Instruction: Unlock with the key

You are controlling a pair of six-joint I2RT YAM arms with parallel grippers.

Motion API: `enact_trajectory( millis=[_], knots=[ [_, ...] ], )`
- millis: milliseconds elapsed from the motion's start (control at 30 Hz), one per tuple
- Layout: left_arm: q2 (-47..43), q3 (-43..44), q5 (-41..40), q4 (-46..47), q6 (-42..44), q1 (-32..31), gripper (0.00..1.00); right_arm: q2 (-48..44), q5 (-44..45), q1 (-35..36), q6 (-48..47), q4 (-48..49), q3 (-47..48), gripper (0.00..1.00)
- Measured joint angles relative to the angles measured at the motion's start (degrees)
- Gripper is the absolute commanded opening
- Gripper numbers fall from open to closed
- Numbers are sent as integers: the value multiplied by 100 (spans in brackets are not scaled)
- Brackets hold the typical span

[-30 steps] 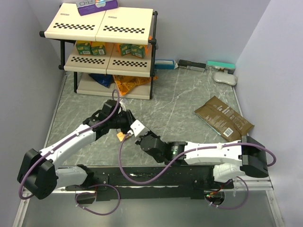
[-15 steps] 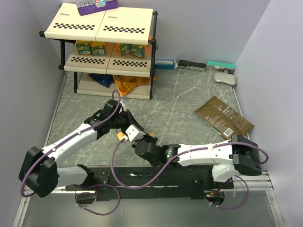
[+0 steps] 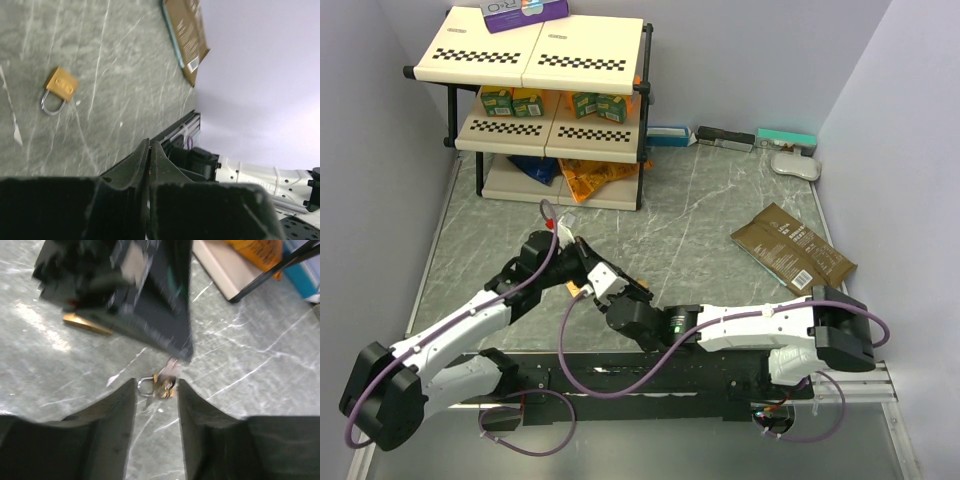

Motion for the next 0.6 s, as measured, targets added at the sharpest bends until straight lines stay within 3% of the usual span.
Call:
enact_trajectory(
  millis=[133,300,600],
  knots=[
    [-221,-63,-264,275,149,0,1,-361,-208,-7,315,-173,-195,62],
    [-723,-385,-529,538,501,-2,1,-1296,-977,-313,942,-428,-553,64],
    [-1515,-977,-345,1279,1379,4,1,-3338,-4063,-1908,2302,103,-1580,64]
  ],
)
